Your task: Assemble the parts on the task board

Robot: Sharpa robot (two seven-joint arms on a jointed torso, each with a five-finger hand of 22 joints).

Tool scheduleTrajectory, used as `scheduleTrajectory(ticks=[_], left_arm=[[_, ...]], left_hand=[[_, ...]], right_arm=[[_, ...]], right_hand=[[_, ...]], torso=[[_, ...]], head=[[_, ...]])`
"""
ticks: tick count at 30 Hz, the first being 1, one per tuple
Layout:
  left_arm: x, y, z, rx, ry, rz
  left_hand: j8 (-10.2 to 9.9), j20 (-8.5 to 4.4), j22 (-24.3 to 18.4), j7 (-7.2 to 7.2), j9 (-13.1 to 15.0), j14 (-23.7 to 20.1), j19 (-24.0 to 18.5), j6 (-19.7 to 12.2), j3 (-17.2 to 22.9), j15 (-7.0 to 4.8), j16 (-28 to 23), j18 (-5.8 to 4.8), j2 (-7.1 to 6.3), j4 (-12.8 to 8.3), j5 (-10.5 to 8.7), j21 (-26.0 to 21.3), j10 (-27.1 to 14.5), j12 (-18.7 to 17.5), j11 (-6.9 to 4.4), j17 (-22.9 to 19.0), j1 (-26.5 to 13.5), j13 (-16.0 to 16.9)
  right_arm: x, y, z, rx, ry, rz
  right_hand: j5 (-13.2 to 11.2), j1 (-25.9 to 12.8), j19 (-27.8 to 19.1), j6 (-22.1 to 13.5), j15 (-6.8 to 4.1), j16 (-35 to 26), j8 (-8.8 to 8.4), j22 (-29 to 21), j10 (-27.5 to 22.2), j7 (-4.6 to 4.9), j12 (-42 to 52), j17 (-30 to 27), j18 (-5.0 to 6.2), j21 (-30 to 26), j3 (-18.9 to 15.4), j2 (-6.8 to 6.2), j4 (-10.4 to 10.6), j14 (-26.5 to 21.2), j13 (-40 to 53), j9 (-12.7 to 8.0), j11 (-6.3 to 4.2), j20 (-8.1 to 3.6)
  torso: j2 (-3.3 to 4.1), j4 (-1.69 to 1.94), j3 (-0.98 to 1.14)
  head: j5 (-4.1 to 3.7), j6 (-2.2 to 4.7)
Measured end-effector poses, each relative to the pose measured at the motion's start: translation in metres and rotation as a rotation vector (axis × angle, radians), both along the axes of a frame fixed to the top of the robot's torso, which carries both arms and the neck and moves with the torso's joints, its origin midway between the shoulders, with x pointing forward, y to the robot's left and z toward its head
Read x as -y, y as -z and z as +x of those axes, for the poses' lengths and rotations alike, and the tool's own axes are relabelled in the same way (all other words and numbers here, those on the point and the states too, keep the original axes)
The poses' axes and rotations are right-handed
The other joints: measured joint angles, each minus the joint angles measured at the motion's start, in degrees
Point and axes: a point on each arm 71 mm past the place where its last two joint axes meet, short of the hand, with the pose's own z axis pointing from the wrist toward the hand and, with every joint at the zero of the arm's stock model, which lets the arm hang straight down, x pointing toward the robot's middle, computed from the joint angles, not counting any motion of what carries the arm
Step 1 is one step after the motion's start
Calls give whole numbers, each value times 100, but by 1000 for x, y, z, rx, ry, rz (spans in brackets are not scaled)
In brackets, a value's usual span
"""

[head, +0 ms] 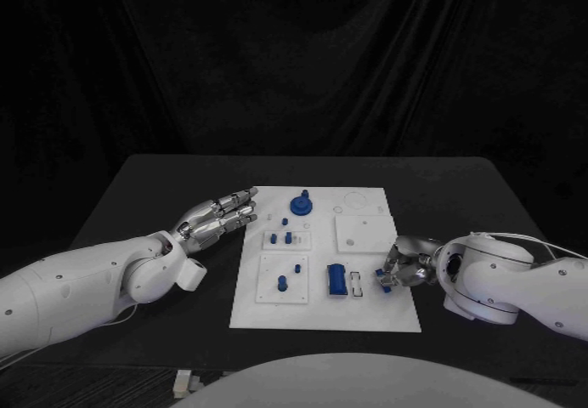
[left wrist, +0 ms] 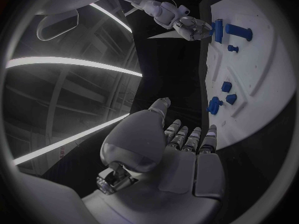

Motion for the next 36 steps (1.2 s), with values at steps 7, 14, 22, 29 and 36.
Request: scheduleTrajectory(ticks=[7,14,22,29,36], left_arm=[[0,0,0,-1,0,1],[1,0,0,-3,2,2],[1,1,0,-5,3,3],[1,1,0,-7,4,4],[2,1,0,-8,5,4]], left_hand=[[0,0,0,0,0,0,0,0,0,0,0,0,0,0,0,0,0,0,0,1,0,5],[0,0,0,0,0,0,0,0,0,0,0,0,0,0,0,0,0,0,0,1,0,4],[0,0,0,0,0,0,0,0,0,0,0,0,0,0,0,0,0,0,-1,2,0,4],[0,0,0,0,0,0,-1,0,0,0,0,0,0,0,0,0,0,0,-1,3,0,3],[0,0,0,0,0,0,0,0,24,0,0,0,0,-25,0,0,24,0,24,3,0,3]], right_arm=[[-7,5,-4,-102,88,105],[-15,8,-6,-184,154,182],[-19,10,-5,-223,193,218],[-21,11,-4,-232,211,232],[-21,13,-2,-236,221,234]], right_hand=[[-5,-32,0,44,0,0,38,0,0,-28,0,0,0,0,15,32,15,0,0,21,0,0],[-6,-95,0,96,0,0,85,-1,0,-38,0,0,0,0,15,51,15,0,0,34,0,0],[-28,-117,0,96,1,0,109,-1,0,-37,0,0,0,0,30,72,32,0,0,34,0,0],[-90,-170,0,96,1,0,140,-2,0,-37,0,0,0,0,26,80,36,-1,0,41,0,0],[-416,-275,0,74,1,0,205,-2,0,-60,0,0,0,-21,6,126,88,-1,4,63,0,0]], torso=[[1,-1,1],[-1,-1,0],[-2,0,-1],[-2,0,-3],[-1,1,-3]], head=[[14,0],[14,0],[30,0],[34,0],[35,0]])
